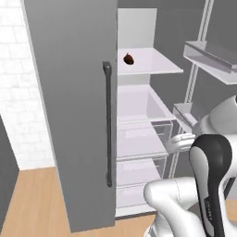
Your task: Place one bell pepper and one steak in each tupperware on the nearby counter, to pack two identical lunches.
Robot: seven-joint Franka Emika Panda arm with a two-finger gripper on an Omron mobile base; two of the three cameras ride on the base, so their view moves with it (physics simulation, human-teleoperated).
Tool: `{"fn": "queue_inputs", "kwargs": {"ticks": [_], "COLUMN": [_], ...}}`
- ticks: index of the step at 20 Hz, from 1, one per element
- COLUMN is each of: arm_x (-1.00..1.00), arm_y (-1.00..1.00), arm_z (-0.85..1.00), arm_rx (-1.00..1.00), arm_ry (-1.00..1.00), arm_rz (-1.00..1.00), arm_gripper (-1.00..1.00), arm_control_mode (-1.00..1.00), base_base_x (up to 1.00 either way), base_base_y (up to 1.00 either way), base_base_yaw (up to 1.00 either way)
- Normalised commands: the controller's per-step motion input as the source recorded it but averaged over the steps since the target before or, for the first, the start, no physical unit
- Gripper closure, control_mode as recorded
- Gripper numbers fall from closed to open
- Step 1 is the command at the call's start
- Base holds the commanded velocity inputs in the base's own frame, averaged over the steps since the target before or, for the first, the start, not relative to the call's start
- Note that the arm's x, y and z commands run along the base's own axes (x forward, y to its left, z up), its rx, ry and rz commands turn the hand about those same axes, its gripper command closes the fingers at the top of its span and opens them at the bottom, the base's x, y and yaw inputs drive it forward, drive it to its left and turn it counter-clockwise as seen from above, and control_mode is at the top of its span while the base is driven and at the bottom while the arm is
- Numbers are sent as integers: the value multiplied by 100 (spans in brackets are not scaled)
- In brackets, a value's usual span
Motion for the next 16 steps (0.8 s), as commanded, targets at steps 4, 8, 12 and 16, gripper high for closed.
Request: {"fn": "queue_inputs", "kwargs": {"ticks": [4,8,12,16], "arm_x": [0,0,14,48], "arm_y": [0,0,0,1], "arm_z": [0,0,0,21], "arm_rx": [0,0,0,-5], "arm_ry": [0,0,0,-26], "arm_rz": [0,0,0,0], "arm_gripper": [-100,-100,-100,-100], "arm_control_mode": [100,100,-100,-100], "base_base_x": [88,77,21,0], "base_base_y": [0,0,0,0], "base_base_yaw": [-14,-8,0,0]}}
